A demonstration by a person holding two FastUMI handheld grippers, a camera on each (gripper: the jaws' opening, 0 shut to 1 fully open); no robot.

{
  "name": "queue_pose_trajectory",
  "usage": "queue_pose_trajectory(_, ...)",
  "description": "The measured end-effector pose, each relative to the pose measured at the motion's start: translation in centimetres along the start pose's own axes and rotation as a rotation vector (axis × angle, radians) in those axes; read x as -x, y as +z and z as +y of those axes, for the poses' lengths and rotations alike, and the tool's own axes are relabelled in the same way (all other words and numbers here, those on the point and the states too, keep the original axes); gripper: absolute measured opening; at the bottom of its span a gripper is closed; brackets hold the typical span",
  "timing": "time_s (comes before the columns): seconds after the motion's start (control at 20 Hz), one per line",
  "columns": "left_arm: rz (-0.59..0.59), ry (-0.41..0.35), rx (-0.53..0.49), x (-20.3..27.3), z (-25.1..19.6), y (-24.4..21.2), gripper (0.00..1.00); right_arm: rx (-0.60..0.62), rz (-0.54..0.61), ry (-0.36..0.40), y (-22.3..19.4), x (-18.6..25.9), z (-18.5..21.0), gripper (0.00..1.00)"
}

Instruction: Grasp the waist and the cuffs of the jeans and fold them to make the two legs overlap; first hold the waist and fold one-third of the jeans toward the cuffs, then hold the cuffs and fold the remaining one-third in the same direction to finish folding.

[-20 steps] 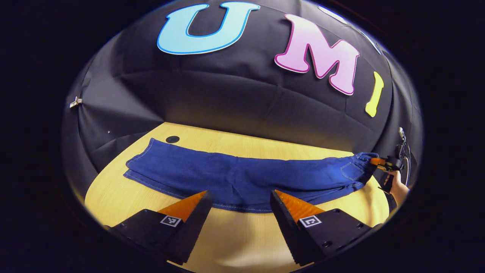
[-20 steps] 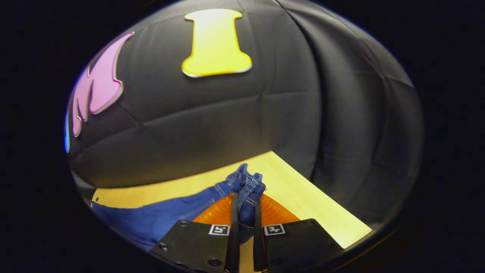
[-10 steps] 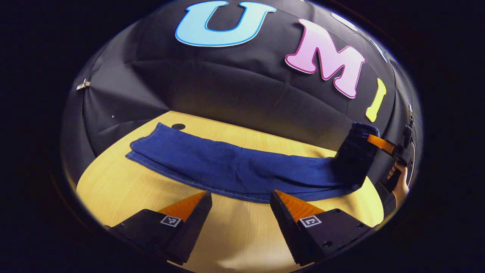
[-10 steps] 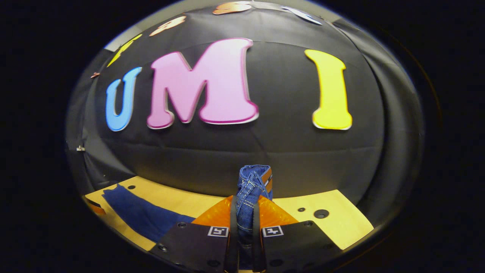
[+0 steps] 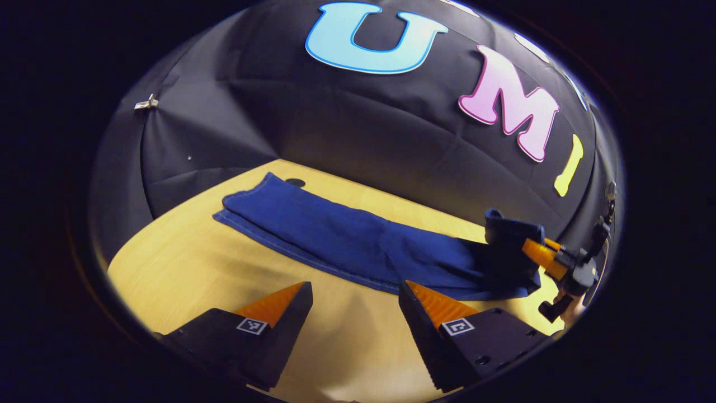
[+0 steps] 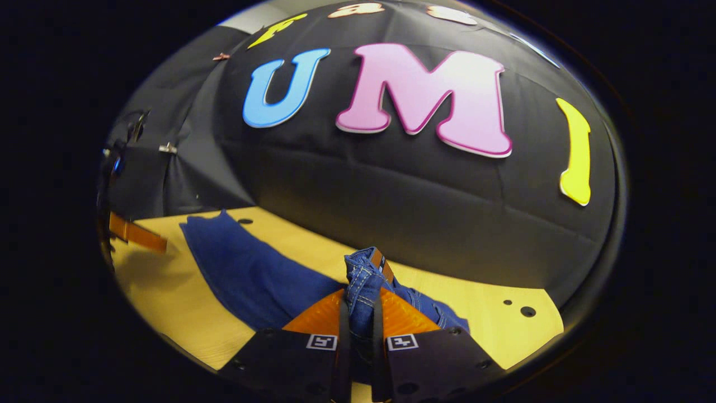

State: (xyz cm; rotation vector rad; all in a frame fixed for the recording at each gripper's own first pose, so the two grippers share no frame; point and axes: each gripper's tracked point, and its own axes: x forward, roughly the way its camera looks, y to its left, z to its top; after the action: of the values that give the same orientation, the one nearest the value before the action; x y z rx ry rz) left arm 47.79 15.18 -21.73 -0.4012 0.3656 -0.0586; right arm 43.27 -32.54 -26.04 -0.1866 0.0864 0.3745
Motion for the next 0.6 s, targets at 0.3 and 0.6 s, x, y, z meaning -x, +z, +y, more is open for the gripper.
queue_pose_trajectory(0.3,-0.053,0.164,-0.069,-4.1,9.2,5.3,0.97,-0.170,0.158,0.089,-7.0,-1.3,1.9,0.66)
queue_pose_trajectory(0.6,-0.019,0.314,-0.041,-9.6,20.0,7.5,0.97,-0.160,0.174,0.064,-4.1,1.8,2.3,0.95)
